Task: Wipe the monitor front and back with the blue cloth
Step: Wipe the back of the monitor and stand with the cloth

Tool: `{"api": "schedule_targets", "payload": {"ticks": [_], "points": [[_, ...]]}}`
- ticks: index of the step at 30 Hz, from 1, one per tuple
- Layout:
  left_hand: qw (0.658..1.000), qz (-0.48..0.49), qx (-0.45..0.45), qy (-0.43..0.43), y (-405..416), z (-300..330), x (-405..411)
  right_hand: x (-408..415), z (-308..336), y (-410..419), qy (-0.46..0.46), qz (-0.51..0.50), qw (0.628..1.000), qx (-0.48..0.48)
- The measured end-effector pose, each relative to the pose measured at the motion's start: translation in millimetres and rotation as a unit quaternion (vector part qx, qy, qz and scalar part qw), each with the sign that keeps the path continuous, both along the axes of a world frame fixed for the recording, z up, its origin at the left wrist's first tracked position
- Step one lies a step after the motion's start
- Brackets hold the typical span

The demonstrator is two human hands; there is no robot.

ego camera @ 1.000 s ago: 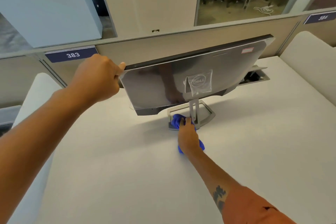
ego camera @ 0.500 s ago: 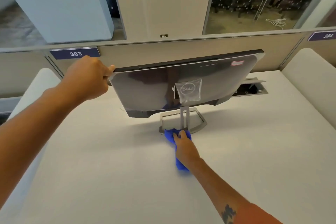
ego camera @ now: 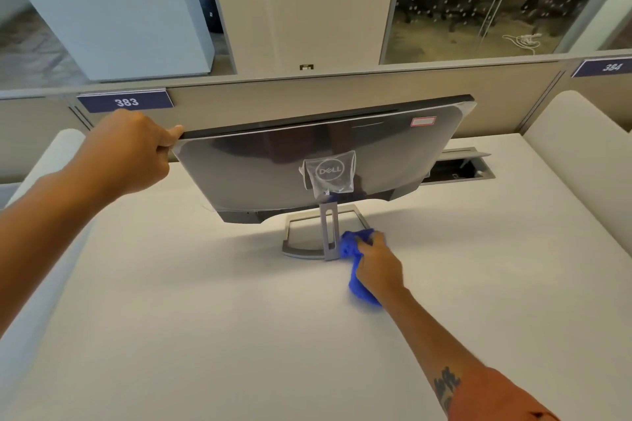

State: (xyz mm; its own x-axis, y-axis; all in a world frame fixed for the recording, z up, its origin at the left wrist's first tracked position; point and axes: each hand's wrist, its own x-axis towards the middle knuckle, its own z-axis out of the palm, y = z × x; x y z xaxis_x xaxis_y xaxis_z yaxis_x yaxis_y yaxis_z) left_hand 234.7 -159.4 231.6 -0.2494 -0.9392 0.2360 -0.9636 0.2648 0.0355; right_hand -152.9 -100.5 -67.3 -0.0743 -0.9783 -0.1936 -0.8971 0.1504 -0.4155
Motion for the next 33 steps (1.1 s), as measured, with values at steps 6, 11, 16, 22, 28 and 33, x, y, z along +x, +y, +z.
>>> {"api": "schedule_targets", "payload": {"ticks": [6,11,16,22,28,33], "points": [[1.0,0.017,0.004,-0.002,-0.9,-2.9,0.9,-2.1,1.0,-6.7,0.024,0.062,0.998,-0.013],[1.0,0.026,0.008,-0.005,-1.4,-3.0,0.8,-11.9,3.2,-28.4,-0.016,-0.061,0.998,-0.005],[0.999,0.031,0.005,0.0,-6.3,-7.4,4.4,4.7,17.8,-73.5,0.056,-0.001,0.998,0.012],[0.999,0.029,-0.009,0.011,-6.4,-9.2,5.0,33.6,14.3,-112.4,0.02,0.056,0.998,0.012],[0.999,0.028,-0.003,0.014,-4.9,-8.5,4.0,4.2,13.1,-113.9,0.033,0.111,0.993,0.012],[1.0,0.025,0.004,0.015,-4.8,-6.8,2.5,10.5,8.6,-100.1,0.087,0.035,0.996,0.014]]}}
